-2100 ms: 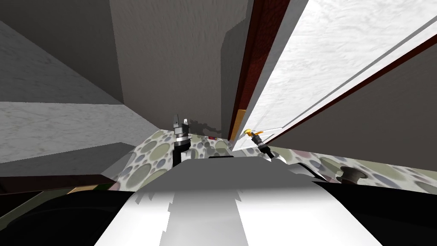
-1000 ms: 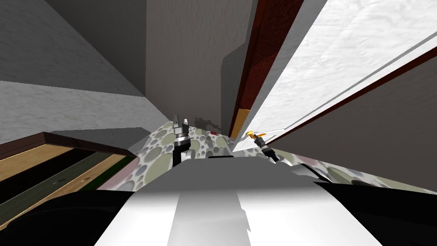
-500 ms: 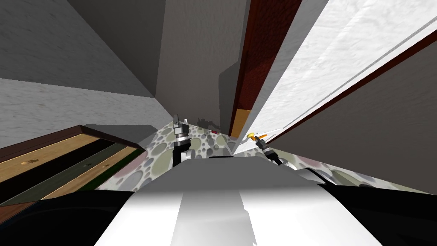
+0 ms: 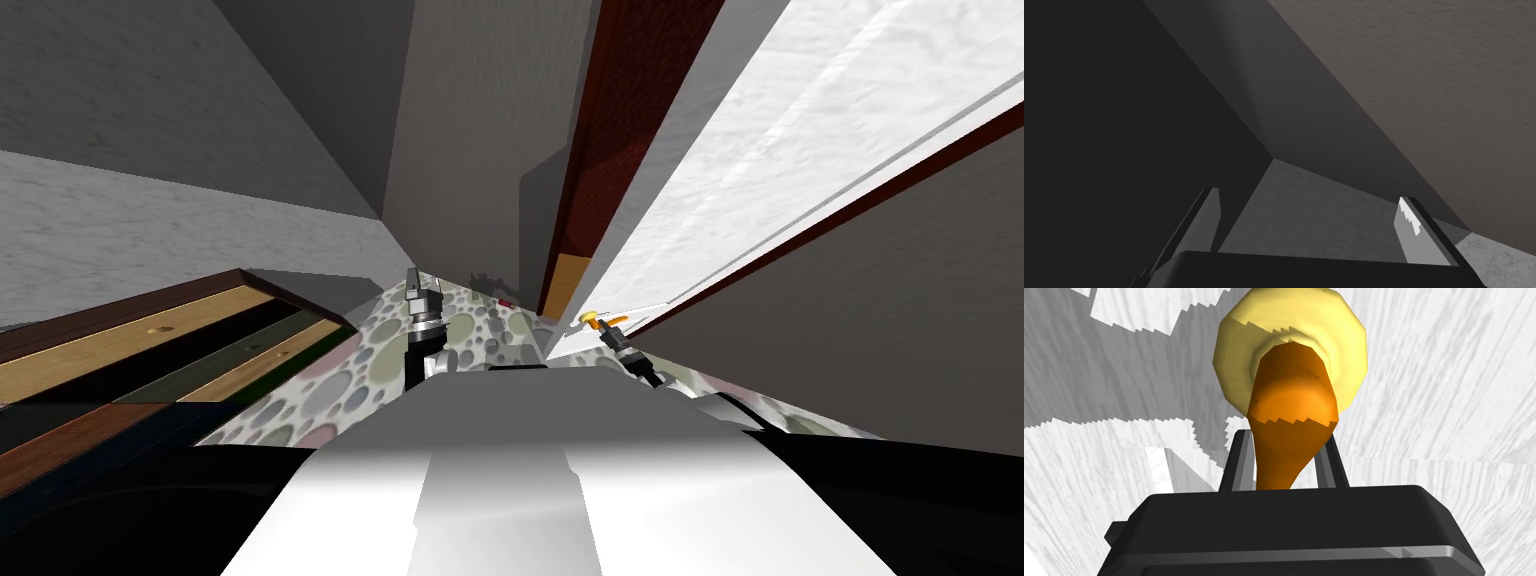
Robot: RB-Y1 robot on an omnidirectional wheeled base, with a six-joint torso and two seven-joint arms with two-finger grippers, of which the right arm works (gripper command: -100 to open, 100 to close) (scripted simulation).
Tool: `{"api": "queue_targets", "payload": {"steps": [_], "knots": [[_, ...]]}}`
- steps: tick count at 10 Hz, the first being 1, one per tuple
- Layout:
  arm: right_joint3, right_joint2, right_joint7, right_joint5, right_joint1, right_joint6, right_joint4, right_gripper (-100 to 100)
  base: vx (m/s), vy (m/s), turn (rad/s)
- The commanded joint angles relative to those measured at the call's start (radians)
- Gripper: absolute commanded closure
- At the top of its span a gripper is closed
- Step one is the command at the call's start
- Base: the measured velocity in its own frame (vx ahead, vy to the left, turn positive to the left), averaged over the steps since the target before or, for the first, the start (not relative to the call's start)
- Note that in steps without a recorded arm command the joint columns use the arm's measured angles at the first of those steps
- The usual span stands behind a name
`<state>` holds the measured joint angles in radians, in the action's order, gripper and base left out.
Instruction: Pull the door open
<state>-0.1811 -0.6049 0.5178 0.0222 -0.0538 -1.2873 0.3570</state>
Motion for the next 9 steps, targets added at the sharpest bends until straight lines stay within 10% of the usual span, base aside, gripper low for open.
{"api": "queue_targets", "payload": {"steps": [1,9], "knots": [[0.002,-0.006,0.0,-0.002,0.014,-0.007,0.005,100,-0.204,-0.152,0.221],[0.001,-0.012,0.002,-0.005,0.032,-0.036,-0.001,100,-0.194,-0.091,0.166]]}}
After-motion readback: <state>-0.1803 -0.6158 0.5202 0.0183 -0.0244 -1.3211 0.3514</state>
